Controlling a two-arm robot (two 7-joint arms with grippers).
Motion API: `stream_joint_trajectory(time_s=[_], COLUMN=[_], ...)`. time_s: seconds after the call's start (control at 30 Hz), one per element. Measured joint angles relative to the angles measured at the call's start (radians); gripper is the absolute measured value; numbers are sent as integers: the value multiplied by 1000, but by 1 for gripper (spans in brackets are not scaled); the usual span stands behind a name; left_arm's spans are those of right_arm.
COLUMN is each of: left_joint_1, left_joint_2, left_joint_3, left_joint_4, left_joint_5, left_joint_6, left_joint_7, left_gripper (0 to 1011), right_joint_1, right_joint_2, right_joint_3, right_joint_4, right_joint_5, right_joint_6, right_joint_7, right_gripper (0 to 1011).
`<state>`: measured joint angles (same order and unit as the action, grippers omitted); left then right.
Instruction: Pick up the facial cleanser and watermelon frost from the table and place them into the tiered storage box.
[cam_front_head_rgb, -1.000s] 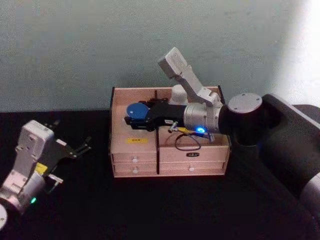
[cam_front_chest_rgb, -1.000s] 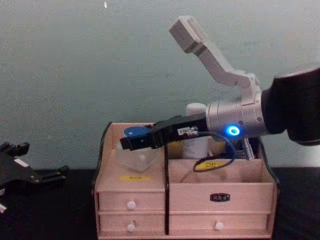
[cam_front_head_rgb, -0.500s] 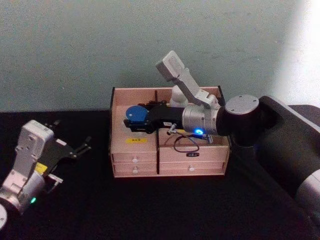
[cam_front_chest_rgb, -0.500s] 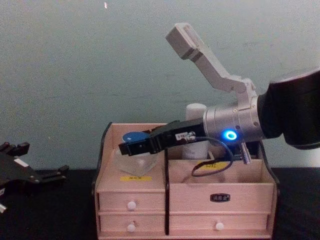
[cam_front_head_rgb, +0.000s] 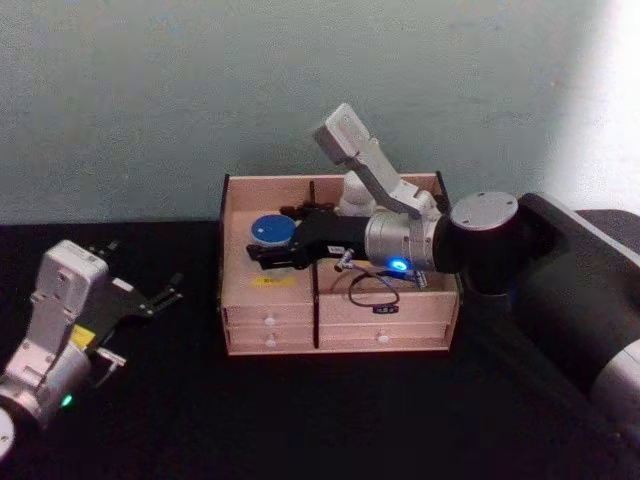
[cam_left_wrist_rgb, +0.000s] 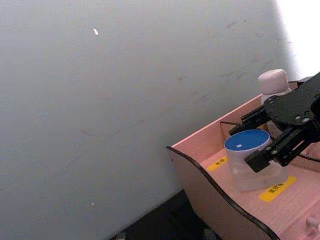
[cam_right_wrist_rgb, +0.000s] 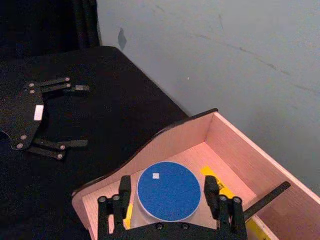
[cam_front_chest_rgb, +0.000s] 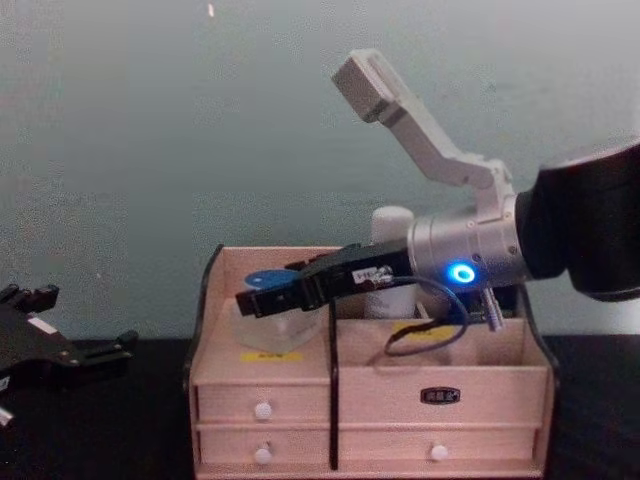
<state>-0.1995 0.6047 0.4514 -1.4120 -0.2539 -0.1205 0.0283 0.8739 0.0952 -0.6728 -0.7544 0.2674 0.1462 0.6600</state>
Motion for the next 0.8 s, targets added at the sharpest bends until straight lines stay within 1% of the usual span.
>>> stream_joint_trajectory(time_s=[0.03,0.13,0.43,0.5,0.67,0.8], left_joint_1=[0,0,0,0,0,0], left_joint_2=[0,0,0,0,0,0], left_joint_3=[0,0,0,0,0,0], left_joint_4=[0,0,0,0,0,0], left_joint_5=[0,0,0,0,0,0], left_joint_6=[0,0,0,0,0,0], left_joint_7=[0,0,0,0,0,0], left_gripper=[1001,1001,1001,1002,1001,1001], right_joint_1=[0,0,0,-3,-25,-47], right_joint_2=[0,0,0,2,20,41], right_joint_3=[0,0,0,5,19,30], right_joint_4=[0,1,1,-9,-67,-132], right_joint_5=[0,0,1,3,11,21], right_joint_6=[0,0,0,3,17,33], right_joint_7=[0,0,0,5,11,11], right_gripper=[929,1000,1002,1002,1002,1002])
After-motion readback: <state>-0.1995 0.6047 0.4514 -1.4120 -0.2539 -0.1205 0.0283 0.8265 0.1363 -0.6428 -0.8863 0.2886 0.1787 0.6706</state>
